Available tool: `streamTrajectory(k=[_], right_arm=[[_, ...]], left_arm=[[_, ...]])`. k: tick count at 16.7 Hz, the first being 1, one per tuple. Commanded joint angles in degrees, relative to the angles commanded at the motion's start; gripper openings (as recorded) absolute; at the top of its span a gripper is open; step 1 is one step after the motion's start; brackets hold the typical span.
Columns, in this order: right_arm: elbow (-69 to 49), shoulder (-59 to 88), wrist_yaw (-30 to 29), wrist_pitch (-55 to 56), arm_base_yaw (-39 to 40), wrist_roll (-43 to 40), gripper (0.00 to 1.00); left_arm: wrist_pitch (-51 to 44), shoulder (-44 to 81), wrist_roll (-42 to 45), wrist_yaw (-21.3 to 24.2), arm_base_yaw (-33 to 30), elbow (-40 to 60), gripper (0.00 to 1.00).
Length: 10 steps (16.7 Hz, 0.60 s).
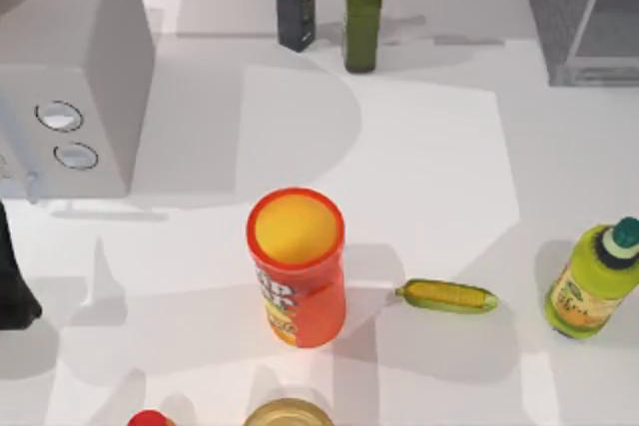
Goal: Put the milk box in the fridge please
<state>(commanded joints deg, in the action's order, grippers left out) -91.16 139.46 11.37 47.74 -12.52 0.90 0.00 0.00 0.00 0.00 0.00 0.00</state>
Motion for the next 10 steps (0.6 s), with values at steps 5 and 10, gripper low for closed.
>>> streamTrajectory(k=[5,10], right_arm=[[-0.85,0.19,-0.09,-0.48,0.10,-0.09,0.00],[-0.85,0.19,-0.09,-0.48,0.10,-0.09,0.38]], left_arm=[[0.00,0.00,0.00,0.00,0.00,0.00,1.00],[0.00,0.00,0.00,0.00,0.00,0.00,1.00]])
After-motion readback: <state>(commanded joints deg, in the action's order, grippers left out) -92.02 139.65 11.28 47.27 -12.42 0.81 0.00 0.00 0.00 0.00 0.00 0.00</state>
